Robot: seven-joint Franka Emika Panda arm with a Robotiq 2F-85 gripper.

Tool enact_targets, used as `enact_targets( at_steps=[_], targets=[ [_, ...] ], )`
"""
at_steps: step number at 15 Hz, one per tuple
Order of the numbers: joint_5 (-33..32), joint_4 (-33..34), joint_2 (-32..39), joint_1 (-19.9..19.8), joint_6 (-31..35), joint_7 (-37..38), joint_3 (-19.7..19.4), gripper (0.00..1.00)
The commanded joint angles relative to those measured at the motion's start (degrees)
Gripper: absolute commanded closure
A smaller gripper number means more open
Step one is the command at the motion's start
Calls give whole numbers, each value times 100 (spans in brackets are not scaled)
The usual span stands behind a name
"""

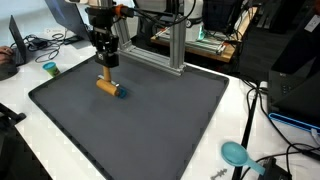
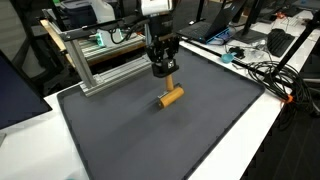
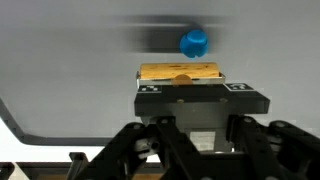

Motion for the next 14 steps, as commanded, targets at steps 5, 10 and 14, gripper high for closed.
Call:
enact_targets(
  at_steps=[5, 10, 14],
  targets=[
    [215, -554, -423, 20, -122, -331, 21, 78],
    [145, -558, -293, 89, -126, -244, 9, 78],
    [-65, -458, -122, 153, -348, -175, -16, 78]
  ],
)
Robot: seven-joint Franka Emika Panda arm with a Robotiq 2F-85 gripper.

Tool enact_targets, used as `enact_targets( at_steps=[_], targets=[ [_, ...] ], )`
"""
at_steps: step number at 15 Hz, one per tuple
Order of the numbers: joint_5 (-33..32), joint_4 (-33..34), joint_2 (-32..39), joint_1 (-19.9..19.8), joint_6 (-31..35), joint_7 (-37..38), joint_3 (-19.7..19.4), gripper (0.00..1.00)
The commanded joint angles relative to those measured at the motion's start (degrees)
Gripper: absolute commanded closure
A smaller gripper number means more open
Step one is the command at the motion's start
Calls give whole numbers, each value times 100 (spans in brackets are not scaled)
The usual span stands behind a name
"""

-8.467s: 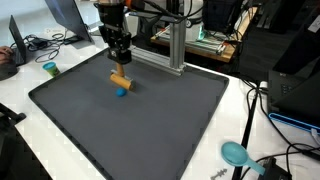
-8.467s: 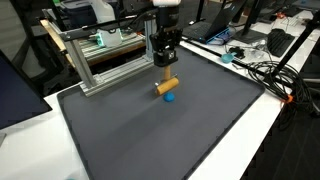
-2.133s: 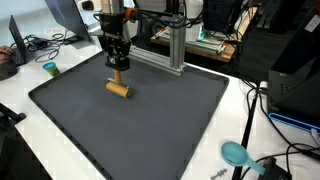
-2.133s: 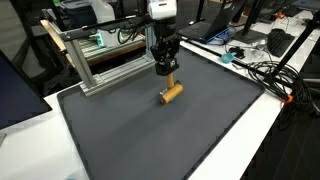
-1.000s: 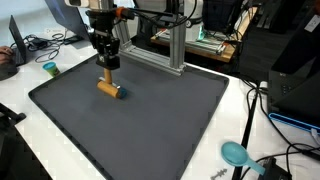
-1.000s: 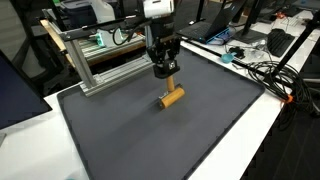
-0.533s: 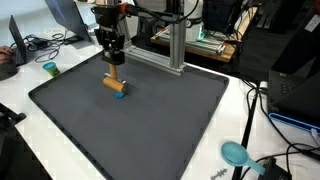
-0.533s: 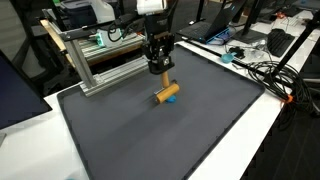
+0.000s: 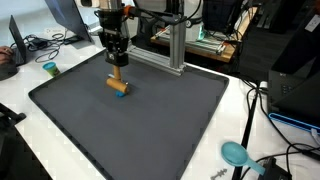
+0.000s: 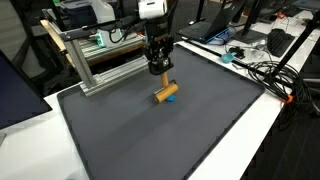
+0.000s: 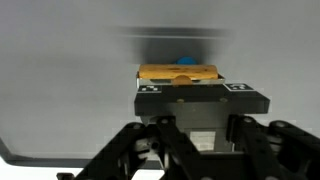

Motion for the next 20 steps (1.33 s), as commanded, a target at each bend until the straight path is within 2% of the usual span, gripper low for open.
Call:
enact_targets(
  at_steps=[1, 5, 12, 20],
  targets=[
    [-116, 76, 178, 109, -259, -5, -14, 78],
    [-62, 235, 430, 132, -142, 25, 14, 78],
    [-478, 675, 688, 212, -973, 126, -63, 78],
    [-667, 1017, 825, 244, -1545, 90, -65, 78]
  ],
)
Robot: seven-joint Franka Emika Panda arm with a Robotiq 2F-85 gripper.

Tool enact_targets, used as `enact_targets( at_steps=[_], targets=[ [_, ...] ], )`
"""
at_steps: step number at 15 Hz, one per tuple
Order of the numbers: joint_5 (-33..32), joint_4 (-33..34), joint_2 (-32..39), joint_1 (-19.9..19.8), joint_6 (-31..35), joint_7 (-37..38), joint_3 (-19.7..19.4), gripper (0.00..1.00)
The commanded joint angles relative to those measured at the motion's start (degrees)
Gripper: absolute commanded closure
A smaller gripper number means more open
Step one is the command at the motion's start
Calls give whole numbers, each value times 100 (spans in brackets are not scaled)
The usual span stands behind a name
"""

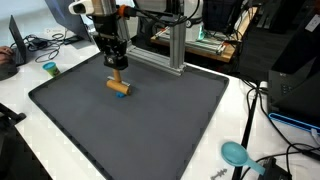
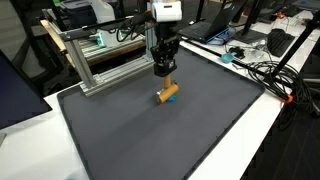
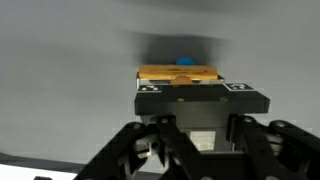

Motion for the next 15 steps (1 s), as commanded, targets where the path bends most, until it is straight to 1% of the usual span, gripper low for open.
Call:
enact_targets(
  at_steps=[1, 5, 7, 8, 10, 12, 13, 15],
  targets=[
    [-124, 61, 320, 81, -451, 44, -52, 78],
    [-88, 112, 308, 61, -516, 31, -50, 78],
    [135, -54, 15, -23, -271, -95, 3, 78],
    [176, -225, -255, -52, -111, -123, -2, 78],
    [164, -509, -566, -66, 55, -144, -21, 78],
    [133, -779, -721, -37, 521, 3, -53, 78],
    [261, -939, -763, -63, 888, -174, 7, 78],
    [325, -1154, -837, -33, 1250, -139, 21, 78]
  ],
)
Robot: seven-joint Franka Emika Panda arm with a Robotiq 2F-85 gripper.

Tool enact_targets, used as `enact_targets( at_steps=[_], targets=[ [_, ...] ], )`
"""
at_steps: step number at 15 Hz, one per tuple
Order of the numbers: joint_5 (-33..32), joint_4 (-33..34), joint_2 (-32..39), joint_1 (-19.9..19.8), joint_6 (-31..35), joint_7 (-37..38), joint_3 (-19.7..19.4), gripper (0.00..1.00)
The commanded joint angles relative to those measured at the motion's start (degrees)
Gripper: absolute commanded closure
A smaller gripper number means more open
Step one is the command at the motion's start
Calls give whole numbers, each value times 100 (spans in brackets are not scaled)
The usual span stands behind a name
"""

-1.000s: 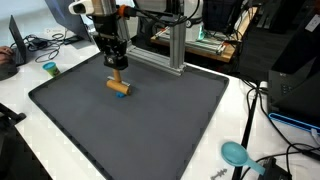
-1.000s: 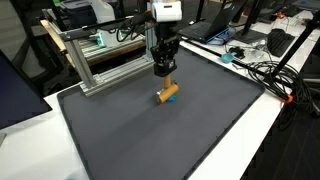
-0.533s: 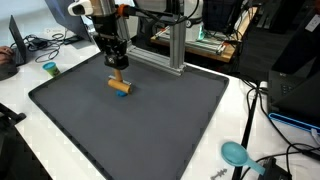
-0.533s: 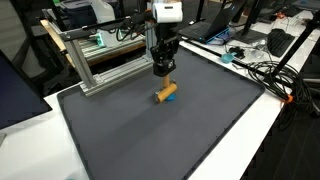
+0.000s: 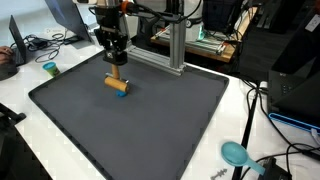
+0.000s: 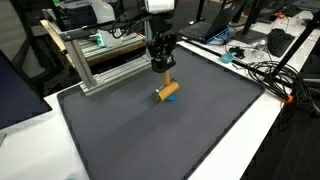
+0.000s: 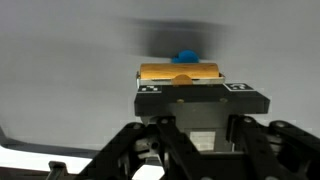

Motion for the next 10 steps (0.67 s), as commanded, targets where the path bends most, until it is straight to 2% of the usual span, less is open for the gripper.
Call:
enact_targets(
  at_steps=[1, 6, 10],
  targets=[
    [221, -581, -351, 24, 622, -99, 35, 78],
    [275, -796, -333, 57, 674, -64, 54, 78],
    [552, -680, -80, 28, 792, -168, 145, 78]
  ],
)
